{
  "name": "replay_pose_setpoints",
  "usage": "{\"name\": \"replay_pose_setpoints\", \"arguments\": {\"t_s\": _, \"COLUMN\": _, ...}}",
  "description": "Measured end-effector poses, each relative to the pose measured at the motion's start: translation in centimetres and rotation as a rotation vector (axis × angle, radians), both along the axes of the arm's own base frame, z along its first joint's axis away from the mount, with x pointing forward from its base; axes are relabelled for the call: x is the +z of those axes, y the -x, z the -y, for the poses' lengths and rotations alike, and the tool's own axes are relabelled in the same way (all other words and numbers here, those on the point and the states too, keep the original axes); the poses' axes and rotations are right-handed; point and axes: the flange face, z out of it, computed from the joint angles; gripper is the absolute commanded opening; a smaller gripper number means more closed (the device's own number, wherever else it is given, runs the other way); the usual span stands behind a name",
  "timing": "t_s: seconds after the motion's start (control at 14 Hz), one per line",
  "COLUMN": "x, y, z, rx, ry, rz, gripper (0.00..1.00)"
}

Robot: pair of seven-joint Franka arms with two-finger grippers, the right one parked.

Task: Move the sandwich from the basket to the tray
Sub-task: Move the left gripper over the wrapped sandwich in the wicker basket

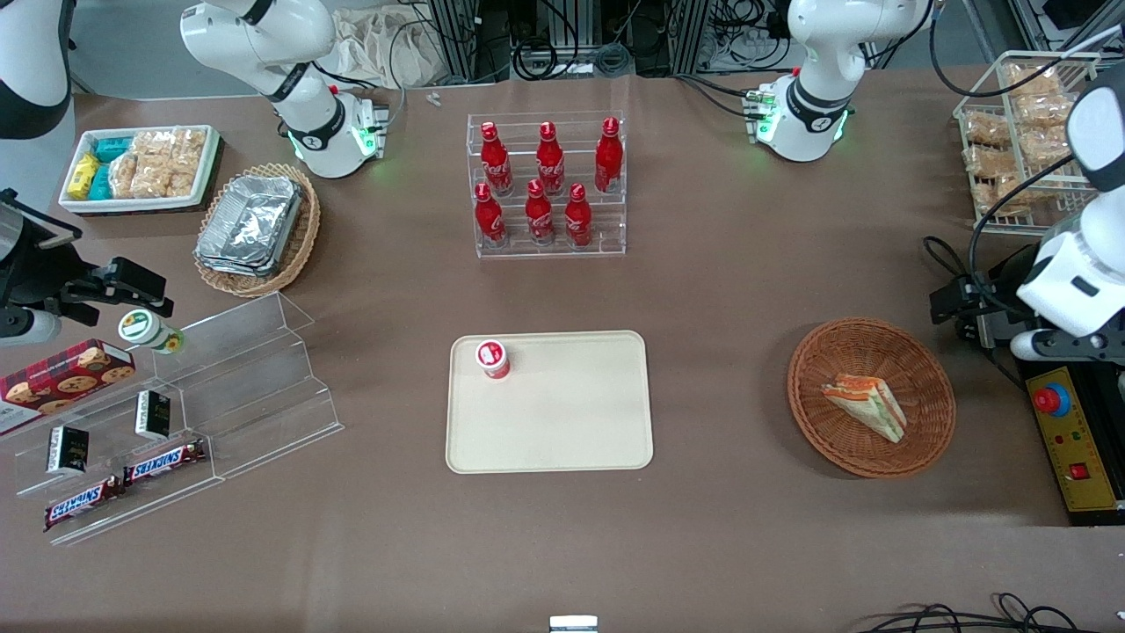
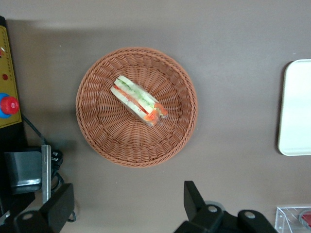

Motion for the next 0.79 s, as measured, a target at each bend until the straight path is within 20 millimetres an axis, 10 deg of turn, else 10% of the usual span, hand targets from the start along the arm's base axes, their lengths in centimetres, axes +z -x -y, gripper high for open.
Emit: {"name": "replay_pose_setpoints", "arguments": {"t_s": 0.79, "x": -12.8, "y": 0.2, "z": -1.1, "rx": 0.293, "ry": 0.004, "rz": 0.048, "gripper": 1.00}}
